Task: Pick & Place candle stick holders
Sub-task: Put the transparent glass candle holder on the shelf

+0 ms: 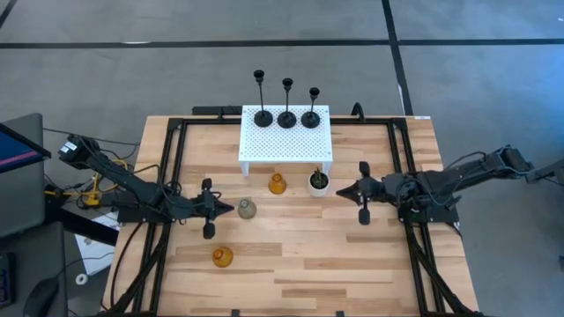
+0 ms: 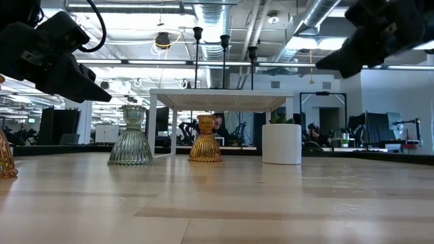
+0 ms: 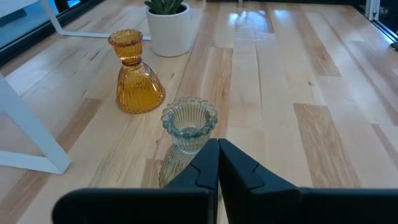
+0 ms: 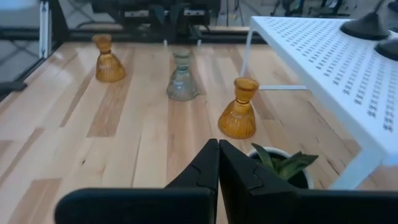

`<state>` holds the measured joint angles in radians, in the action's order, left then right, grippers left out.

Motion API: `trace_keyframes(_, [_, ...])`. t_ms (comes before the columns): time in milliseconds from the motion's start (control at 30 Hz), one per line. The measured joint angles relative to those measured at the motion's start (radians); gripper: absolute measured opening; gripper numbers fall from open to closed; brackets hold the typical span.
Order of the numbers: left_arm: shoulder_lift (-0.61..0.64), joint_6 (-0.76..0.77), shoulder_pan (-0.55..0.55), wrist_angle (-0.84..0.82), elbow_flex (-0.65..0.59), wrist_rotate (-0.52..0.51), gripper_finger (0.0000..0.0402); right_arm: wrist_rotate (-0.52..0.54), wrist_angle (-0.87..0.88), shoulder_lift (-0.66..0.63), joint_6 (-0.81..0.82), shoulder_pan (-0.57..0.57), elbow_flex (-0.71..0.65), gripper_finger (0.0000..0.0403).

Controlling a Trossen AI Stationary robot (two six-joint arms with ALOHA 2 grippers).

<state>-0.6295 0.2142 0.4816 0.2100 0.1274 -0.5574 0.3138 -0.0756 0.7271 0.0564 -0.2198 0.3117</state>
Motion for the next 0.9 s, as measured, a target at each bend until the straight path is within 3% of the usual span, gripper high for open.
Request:
trace_keyframes(267, [0.0,-0.032,0.0,0.0,0.0,-0.003,0.0005,-0.001,-0.178,-0.08,0.005,0.014,-0.148,0.0])
trace_keyframes(900, [0.0,-0.035,0.0,0.0,0.0,-0.011,0.0009,-0.002,-0.145,-0.086,-0.011,0.012,-0.154,0.0])
